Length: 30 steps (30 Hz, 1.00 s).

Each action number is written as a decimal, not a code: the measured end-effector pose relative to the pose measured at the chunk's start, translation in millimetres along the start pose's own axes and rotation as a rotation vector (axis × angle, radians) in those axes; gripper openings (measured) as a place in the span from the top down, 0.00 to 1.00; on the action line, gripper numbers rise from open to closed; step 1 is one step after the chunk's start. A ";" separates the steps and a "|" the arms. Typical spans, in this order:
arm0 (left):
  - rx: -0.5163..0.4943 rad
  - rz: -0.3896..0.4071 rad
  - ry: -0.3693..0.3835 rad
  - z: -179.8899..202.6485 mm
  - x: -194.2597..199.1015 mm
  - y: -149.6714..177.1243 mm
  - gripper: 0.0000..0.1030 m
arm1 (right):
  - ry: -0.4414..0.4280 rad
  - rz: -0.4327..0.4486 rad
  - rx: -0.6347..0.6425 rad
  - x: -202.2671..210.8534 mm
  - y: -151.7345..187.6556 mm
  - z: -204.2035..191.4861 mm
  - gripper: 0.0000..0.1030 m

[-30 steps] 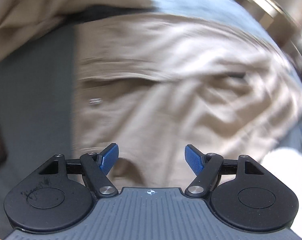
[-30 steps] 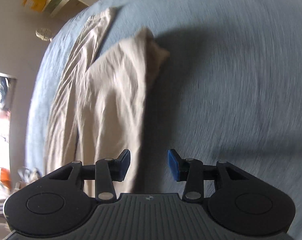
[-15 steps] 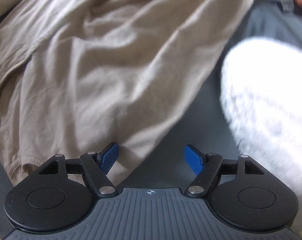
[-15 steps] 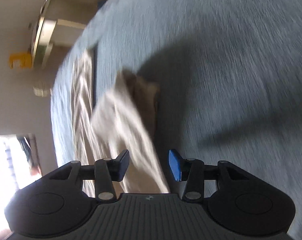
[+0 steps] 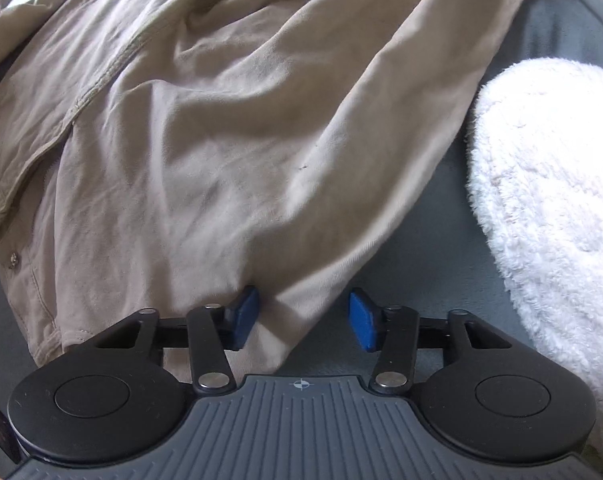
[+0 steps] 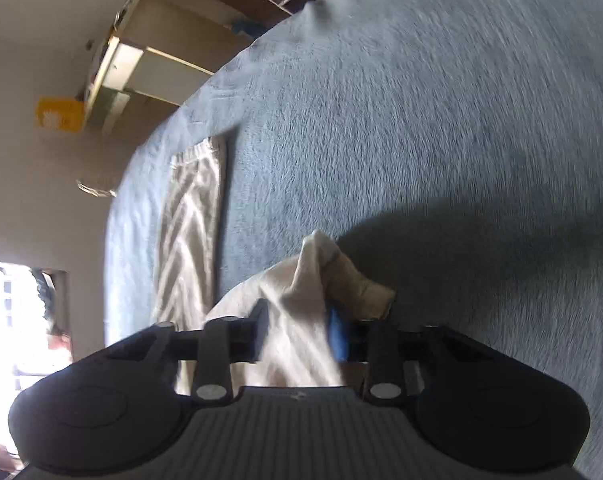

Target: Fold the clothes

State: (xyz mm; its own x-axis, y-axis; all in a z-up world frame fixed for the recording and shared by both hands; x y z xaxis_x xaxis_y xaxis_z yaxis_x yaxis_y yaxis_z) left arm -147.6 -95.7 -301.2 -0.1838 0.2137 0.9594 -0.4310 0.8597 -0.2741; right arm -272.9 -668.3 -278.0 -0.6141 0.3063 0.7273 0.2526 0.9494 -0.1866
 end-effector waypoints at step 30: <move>0.136 0.054 0.052 -38.7 5.5 21.9 0.94 | 0.158 0.007 -0.067 100.8 16.9 153.4 0.92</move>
State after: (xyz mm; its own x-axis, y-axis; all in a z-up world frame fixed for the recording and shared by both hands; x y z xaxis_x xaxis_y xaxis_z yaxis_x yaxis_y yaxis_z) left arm -123.9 -57.7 -299.3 -0.1658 0.2846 0.9442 -0.5384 0.7761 -0.3284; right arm -445.2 -610.8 -309.2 -0.4886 0.2937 0.8216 0.3095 0.9387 -0.1516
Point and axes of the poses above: each gripper's, at about its wrist camera, not at the fingertips, and x roughly against the way its jaws point, z to its right, y to its underside, the point moved 3 cm from there along -x, roughly the way its jaws point, and after that the axes turned 6 degrees about z, right-handed, at the moved point
